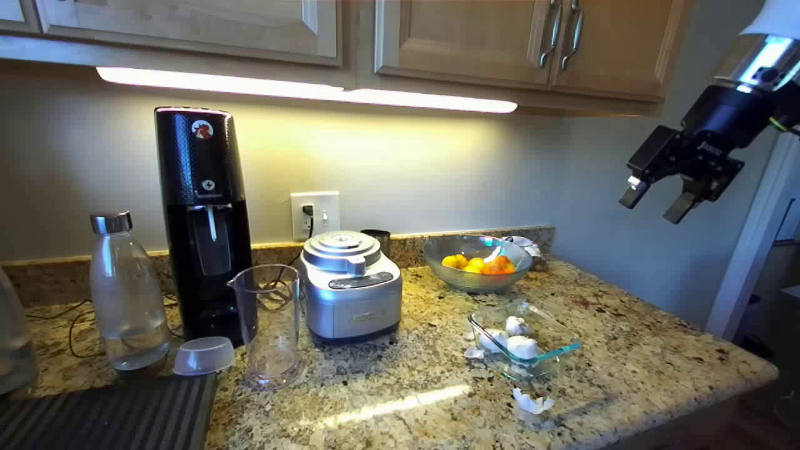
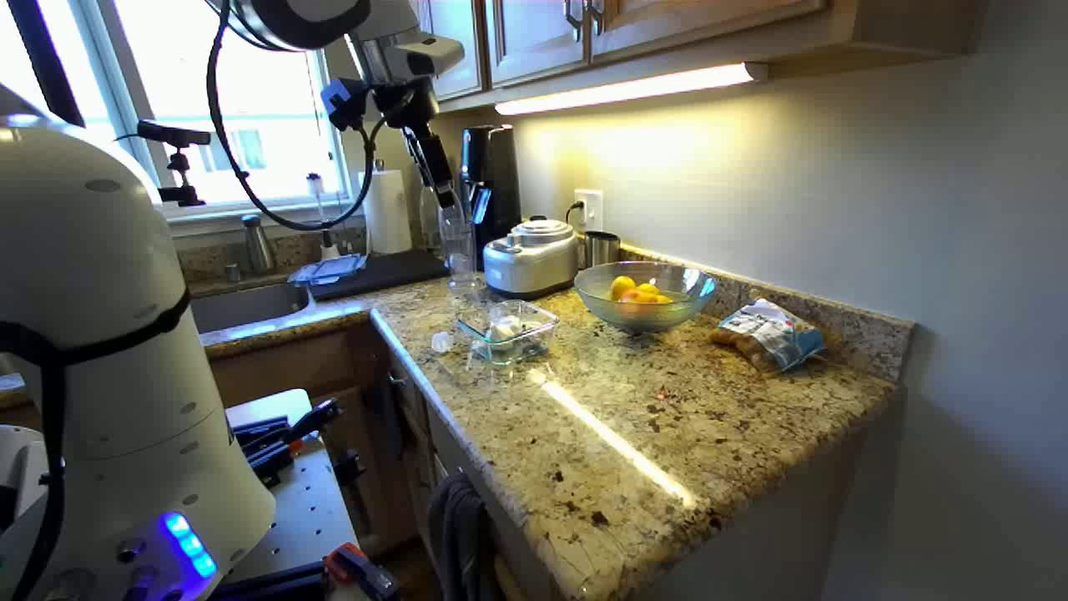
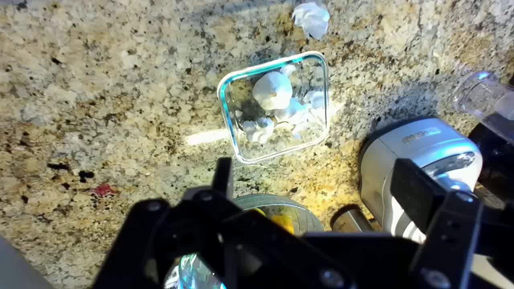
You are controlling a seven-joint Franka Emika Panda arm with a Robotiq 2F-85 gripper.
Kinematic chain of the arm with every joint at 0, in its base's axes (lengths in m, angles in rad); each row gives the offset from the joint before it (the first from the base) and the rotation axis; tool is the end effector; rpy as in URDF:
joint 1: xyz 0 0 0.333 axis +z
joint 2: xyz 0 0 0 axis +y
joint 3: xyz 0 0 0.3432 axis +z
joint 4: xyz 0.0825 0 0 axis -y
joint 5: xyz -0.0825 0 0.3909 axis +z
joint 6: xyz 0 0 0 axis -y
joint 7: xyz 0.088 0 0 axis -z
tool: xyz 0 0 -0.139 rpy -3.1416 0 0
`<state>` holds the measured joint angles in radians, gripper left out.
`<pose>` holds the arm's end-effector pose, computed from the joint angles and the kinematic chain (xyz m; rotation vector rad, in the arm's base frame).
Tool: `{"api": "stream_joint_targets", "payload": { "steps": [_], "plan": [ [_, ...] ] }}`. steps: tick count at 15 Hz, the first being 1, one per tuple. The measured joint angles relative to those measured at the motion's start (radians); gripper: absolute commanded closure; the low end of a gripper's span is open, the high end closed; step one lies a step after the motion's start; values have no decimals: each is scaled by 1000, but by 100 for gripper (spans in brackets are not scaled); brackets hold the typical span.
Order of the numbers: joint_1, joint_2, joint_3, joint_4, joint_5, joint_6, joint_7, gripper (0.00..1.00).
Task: Remove the contents from the glass container.
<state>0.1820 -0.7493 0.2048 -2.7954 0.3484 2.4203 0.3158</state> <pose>0.3200 0.1349 0.4333 -2.8471 0.2517 -0.4479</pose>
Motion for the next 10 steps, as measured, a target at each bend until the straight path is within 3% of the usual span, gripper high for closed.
{"api": "stream_joint_targets", "payload": {
  "steps": [10],
  "plan": [
    [-1,18,0,-39,0,-6,0,0]
  ]
}}
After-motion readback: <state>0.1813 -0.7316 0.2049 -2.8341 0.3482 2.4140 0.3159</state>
